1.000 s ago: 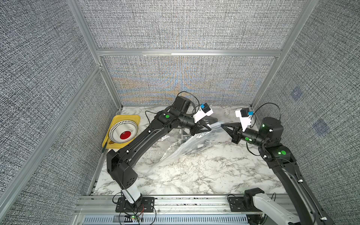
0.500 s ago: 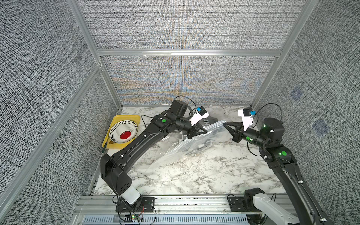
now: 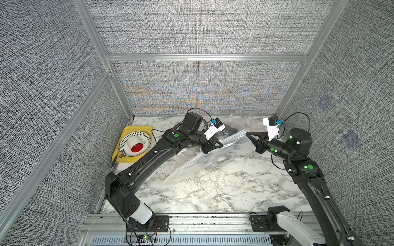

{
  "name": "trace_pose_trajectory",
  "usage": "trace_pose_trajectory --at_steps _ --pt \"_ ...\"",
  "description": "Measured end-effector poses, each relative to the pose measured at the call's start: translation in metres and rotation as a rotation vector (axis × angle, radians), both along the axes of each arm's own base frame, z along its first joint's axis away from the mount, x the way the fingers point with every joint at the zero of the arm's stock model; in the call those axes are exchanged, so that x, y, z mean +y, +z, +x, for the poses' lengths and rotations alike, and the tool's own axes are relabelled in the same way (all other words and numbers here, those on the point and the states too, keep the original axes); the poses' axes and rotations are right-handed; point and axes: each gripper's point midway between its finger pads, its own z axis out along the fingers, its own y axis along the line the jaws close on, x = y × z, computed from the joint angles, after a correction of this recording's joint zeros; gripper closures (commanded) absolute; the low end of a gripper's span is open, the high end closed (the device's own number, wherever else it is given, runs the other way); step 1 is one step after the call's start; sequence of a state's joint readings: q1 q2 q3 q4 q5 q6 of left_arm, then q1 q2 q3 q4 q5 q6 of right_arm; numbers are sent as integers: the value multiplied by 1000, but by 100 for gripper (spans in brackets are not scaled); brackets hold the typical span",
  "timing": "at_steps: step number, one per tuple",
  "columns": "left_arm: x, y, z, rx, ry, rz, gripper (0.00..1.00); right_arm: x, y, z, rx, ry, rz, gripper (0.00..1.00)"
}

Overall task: Place the folded shirt into the vacuum bag
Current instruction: Close the vacuum bag at the center of the board.

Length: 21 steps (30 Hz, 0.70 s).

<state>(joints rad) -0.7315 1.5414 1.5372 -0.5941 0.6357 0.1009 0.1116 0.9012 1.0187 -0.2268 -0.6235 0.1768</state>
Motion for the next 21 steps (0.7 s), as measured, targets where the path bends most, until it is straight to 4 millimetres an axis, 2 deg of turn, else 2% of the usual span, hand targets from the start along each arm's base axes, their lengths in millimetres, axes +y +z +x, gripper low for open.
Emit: trace_pose_trajectory --at_steps 21 --pt "35 3 -11 -38 116 35 100 -21 8 14 -20 -65 34 100"
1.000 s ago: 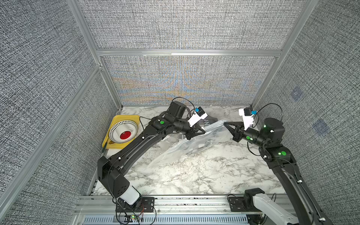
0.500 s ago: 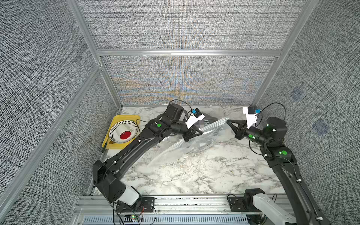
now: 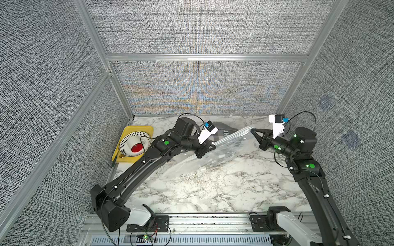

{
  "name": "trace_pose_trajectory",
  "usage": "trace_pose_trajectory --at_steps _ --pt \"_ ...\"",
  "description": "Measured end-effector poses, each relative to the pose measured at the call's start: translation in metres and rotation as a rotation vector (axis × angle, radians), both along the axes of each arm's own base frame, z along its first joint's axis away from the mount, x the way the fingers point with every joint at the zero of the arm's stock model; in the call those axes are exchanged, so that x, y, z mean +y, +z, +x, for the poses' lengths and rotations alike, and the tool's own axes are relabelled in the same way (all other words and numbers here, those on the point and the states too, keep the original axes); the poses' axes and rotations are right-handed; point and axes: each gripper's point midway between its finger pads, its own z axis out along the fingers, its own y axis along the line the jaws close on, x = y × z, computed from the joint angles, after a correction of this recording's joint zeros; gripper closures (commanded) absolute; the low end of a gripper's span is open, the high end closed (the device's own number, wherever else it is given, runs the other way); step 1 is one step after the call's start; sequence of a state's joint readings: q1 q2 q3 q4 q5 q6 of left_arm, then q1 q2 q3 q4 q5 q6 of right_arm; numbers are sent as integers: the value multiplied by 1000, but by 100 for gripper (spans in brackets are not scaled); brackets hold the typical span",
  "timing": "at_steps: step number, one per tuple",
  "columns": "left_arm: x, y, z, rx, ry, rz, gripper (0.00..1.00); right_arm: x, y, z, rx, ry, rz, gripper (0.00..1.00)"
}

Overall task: Place the folded shirt into the vacuum bag
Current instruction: Close the vacuum bag at the center of the board.

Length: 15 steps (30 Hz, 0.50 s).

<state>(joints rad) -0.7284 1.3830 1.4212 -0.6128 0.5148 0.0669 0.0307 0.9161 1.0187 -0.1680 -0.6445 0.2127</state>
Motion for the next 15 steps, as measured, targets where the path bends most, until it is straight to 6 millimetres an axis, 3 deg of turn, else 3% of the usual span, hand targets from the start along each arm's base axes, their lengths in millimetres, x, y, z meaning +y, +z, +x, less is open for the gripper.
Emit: trace_pose_trajectory --at_steps 15 --pt "9 -5 0 9 34 28 100 -18 3 8 1 -72 18 100"
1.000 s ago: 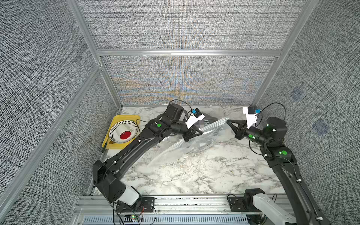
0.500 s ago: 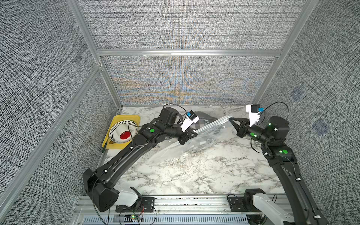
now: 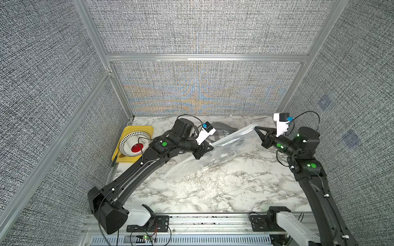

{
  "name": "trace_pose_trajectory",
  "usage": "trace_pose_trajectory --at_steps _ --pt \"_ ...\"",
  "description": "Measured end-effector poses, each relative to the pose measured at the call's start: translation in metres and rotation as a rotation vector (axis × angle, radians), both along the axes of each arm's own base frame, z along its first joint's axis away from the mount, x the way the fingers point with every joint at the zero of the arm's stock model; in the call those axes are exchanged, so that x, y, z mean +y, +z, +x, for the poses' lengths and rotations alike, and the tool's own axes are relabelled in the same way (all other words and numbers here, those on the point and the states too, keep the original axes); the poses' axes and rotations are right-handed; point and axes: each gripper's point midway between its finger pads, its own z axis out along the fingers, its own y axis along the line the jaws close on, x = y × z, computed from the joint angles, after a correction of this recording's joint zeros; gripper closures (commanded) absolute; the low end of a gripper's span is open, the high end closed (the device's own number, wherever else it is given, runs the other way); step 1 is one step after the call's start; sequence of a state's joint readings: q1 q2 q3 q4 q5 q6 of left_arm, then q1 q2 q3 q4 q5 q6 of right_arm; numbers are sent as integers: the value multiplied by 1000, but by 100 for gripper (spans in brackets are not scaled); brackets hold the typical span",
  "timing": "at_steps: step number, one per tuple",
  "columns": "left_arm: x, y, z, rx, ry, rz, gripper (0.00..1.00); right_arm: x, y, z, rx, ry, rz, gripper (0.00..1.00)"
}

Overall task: Place the folded shirt into the vacuum bag
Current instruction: Close the vacuum bag at the center of the board.

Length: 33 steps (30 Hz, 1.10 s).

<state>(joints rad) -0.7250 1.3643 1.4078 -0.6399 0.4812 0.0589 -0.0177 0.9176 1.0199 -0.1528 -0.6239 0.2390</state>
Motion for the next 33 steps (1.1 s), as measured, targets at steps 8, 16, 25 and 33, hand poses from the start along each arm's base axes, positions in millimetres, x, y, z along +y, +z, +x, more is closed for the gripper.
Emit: trace_pose_trajectory --at_steps 8,16,25,33 --pt "1 1 0 -3 3 1 100 -11 0 4 0 -43 -2 100" --pt "2 0 0 -1 5 4 100 -25 0 8 -1 -94 -4 100" --pt "3 -3 -1 6 8 14 100 -42 -5 17 22 -147 12 100" --pt "8 -11 -6 36 16 29 100 -58 -9 26 43 -195 34 100"
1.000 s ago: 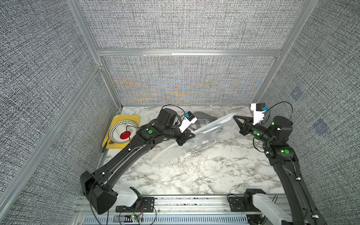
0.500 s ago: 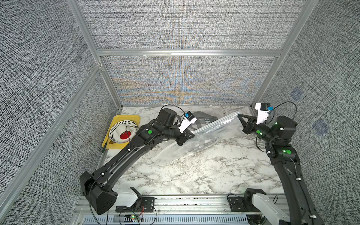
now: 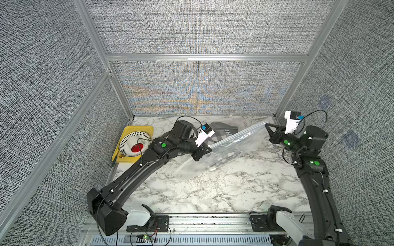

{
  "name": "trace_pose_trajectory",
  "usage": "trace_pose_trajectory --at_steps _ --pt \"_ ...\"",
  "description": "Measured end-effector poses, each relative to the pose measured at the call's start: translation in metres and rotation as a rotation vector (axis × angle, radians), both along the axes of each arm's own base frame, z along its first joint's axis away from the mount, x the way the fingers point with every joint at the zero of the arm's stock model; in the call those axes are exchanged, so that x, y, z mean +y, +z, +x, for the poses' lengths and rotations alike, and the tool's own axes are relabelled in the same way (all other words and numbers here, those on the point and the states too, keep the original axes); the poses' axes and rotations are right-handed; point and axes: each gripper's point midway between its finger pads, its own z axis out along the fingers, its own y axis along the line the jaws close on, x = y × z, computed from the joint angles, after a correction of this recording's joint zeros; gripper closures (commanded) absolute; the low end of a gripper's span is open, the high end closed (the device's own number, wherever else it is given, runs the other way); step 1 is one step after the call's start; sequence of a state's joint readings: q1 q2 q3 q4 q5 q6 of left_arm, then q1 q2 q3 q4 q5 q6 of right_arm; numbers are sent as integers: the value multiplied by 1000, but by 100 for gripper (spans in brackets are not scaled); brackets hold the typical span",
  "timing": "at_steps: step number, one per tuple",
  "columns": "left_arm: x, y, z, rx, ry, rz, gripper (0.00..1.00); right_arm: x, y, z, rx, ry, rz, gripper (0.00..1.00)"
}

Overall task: Place the folded shirt into the vacuum bag
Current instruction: Close the vacuum bag at the center of the board.

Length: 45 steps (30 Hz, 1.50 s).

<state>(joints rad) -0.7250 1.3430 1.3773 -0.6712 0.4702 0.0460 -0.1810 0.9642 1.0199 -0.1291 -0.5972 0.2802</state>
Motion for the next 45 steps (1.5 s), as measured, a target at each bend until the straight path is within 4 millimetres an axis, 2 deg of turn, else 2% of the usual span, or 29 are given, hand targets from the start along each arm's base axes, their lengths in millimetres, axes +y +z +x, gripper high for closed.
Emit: trace_pose_trajectory --at_steps 9,21,30,37,45 --pt "15 -2 -11 9 40 -3 100 -15 1 9 -2 -44 26 100" --pt "18 -6 -12 29 63 -9 100 -38 -5 26 9 -99 43 100" --pt "19 -36 -11 134 119 26 100 -50 -9 31 18 -130 52 100" --pt "29 -33 -19 166 158 33 100 -55 -13 35 28 -141 58 100" --pt "39 -43 -32 212 181 57 100 -60 -15 37 35 -149 60 100"
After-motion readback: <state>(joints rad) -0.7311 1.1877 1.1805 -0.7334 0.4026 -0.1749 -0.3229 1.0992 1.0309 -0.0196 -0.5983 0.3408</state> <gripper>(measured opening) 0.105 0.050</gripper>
